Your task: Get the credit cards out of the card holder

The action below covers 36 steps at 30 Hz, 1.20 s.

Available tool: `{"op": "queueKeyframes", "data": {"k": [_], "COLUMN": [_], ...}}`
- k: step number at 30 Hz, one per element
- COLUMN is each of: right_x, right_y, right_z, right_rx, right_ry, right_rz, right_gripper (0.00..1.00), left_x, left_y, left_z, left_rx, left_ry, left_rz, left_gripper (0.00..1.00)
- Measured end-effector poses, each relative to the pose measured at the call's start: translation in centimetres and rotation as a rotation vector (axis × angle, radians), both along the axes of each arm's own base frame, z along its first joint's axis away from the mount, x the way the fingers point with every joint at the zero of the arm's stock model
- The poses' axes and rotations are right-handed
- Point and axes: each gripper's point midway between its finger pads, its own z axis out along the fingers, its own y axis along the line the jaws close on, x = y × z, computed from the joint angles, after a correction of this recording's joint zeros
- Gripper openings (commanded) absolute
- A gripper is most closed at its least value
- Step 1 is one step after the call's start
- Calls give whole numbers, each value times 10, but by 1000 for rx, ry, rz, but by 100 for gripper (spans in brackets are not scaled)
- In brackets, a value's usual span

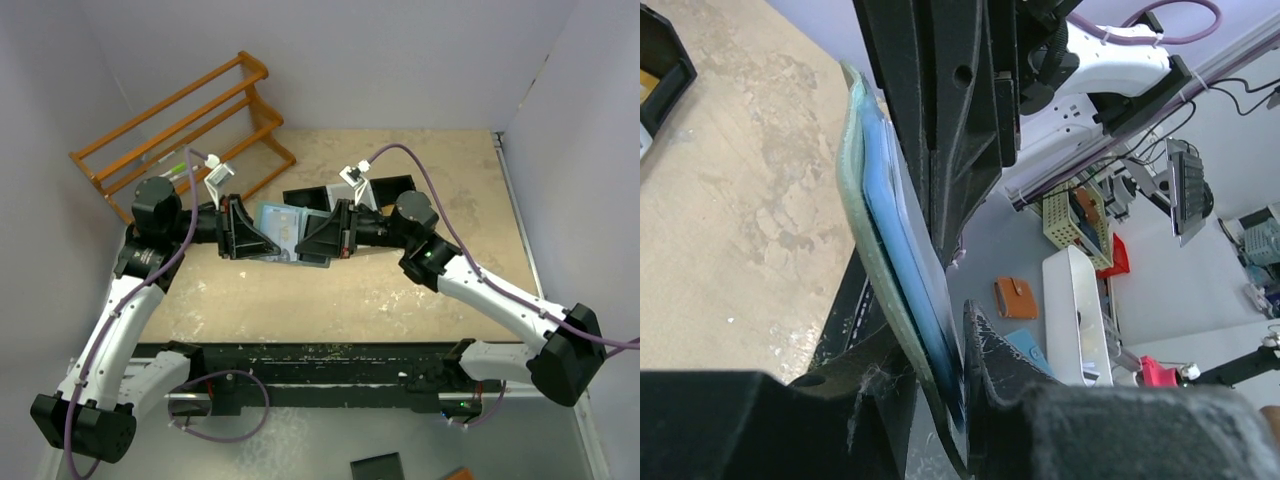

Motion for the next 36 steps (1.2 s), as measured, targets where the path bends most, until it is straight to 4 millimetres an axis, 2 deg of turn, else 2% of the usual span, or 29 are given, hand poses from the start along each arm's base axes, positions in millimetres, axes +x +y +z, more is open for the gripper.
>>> {"op": "queueKeyframes", "data": {"k": [5, 12, 21, 22, 24, 27, 36], "right_x": [-3, -12, -8, -8, -8, -7, -3], "right_y": [1, -8, -24, -25, -27, -28, -24], "right_z": [0, 4, 10, 10, 9, 10, 20], "right_rx": [4, 20, 30, 30, 29, 36, 50], "right_ry": [-2, -20, -36, -37, -35, -40, -56], "right_rz": [13, 18, -15, -19, -23, -24, -24], "right_gripper": [0, 0, 0, 2, 15, 24, 28], "left_x": [-3, -7, -10, -11, -11, -11, -8], "left_y": [-1, -2, -1, -1, -1, -1, -1], "left_z": [5, 8, 13, 13, 14, 14, 6], "left_rx": [-18, -41, -52, -53, -53, -52, -36], "left_ry": [2, 33, 33, 31, 27, 27, 28], "left_rz": [-23, -46, -66, -68, -71, -71, -55], "left_gripper": [23, 11, 10, 10, 10, 7, 4]}}
